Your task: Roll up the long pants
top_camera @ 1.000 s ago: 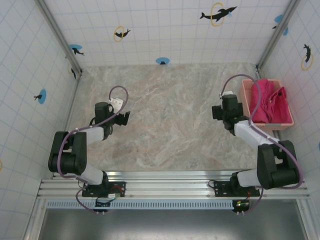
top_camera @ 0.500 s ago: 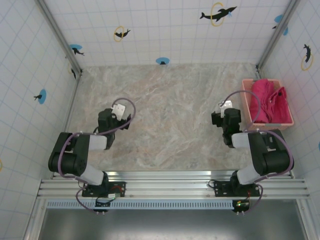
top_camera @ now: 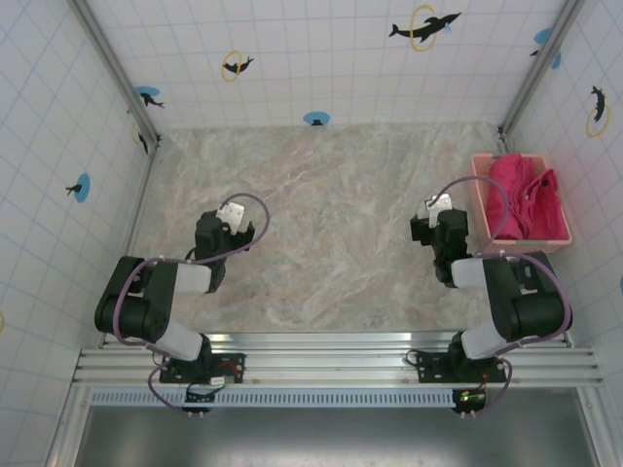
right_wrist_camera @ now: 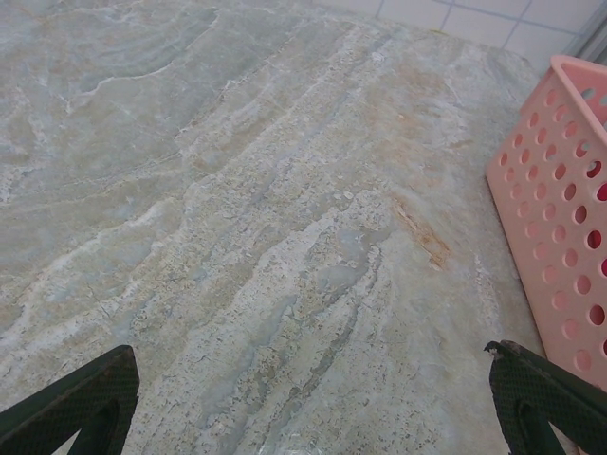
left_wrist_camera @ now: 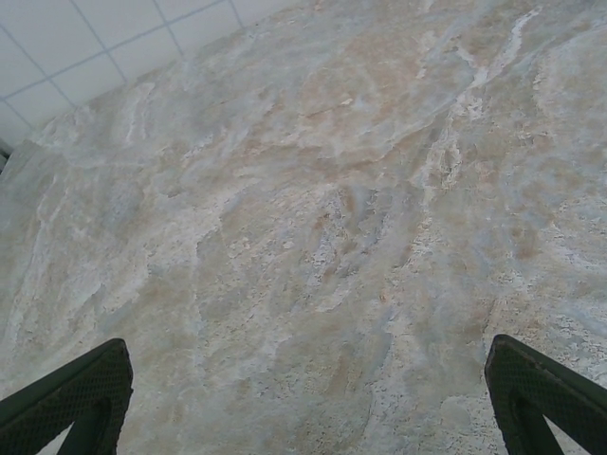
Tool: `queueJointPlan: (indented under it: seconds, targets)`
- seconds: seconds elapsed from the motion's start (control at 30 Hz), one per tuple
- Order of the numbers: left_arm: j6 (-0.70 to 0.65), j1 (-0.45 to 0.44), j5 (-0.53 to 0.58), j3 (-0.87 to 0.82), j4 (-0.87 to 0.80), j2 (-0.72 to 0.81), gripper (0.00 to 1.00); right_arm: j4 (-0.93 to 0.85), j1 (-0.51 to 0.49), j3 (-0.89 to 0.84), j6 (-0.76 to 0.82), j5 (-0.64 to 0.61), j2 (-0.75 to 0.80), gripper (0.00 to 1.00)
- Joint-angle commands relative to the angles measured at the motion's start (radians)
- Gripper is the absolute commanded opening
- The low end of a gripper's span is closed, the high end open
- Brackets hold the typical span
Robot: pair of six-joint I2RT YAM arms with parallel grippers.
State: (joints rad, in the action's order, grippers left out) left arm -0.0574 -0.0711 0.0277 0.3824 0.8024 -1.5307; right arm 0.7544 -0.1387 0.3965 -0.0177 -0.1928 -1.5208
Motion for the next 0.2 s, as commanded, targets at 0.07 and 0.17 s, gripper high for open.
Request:
queueJointPlan:
  seconds: [0.07, 0.17]
  targets:
    - [-0.019, 0.011, -0.002, 0.023, 0.022, 0.012, 0.98, 0.052, 0.001, 0.012, 0.004, 0.0, 0.004, 0.98]
    - [-0.019, 0.014, -0.008, 0.024, 0.019, 0.012, 0.97, 0.052, 0.001, 0.014, 0.003, 0.0, 0.003, 0.98]
